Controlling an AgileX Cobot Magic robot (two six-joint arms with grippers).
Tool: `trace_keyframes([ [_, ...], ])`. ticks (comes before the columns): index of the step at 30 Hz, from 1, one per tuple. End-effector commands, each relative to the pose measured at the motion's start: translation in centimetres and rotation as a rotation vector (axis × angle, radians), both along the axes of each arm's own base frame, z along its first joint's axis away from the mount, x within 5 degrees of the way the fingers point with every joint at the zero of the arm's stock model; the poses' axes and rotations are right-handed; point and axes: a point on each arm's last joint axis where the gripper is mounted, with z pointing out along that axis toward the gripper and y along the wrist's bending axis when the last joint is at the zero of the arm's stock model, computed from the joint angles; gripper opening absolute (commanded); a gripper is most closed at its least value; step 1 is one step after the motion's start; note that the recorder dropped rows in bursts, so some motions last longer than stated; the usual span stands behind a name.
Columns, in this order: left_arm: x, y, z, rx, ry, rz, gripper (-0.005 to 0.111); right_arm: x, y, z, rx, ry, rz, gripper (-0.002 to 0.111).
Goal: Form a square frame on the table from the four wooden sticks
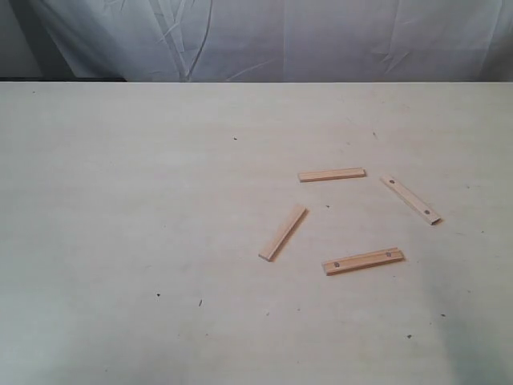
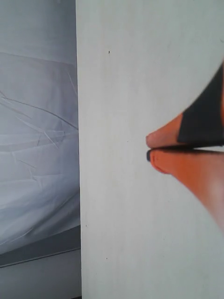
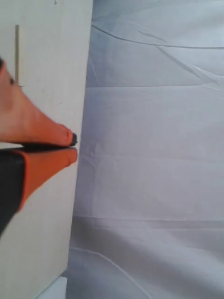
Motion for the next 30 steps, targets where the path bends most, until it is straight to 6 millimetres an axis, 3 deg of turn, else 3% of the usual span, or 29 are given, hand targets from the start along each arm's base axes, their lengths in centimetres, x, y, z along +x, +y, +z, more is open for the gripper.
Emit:
trace_keyframes([
  [1, 0.1, 0.1, 0.6, 0.034, -0.077, 0.005, 0.0, -0.1, -0.2, 0.7, 0.003, -0.086, -0.022, 0.001],
  [9, 0.0, 0.1, 2.5, -0.045, -0.291, 0.014, 0.0, -0.1, -0.2, 1.1, 0.017, -0.128, -0.028, 0.001],
  [11, -0.1, 0.2, 3.1, -0.092, -0.366, 0.022, 0.0, -0.2, -0.3, 1.2, 0.107, -0.126, -0.022, 0.001],
  [14, -0.5, 0.5, 4.3, -0.248, -0.509, 0.038, 0.0, 1.5, 0.0, 2.4, 0.122, 0.058, -0.003, 0.001],
  [15, -0.5, 0.5, 4.3, -0.234, -0.508, 0.036, 0.0, 2.0, 0.1, 2.7, 0.12, 0.107, 0.001, 0.0],
  [17, 0.2, 0.2, 6.4, -0.179, -0.375, 0.017, 0.0, 4.4, 0.5, 3.6, 0.111, 0.297, 0.017, -0.001],
  [20, 3.8, 0.2, 10.1, -0.199, -0.098, 0.016, 0.0, 10.3, 1.1, 3.5, 0.099, 0.65, 0.041, -0.001],
  [22, 7.5, 0.2, 10.7, -0.195, 0.143, 0.009, 0.0, 13.8, 1.4, 3.1, 0.099, 0.8, 0.05, -0.001],
  [24, 11.1, -0.7, 10.3, -0.17, 0.354, -0.063, 0.0, 17.3, 1.7, 2.5, 0.099, 0.917, 0.06, -0.001],
  [26, 13.6, -1.8, 9.5, -0.173, 0.454, -0.135, 0.0, 19.3, 1.8, 2.0, 0.093, 0.986, 0.071, -0.001],
  [30, 18.2, -5.9, 7.3, -0.181, 0.618, -0.302, 0.0, 22.9, 1.9, 1.1, 0.005, 1.142, 0.098, -0.001],
])
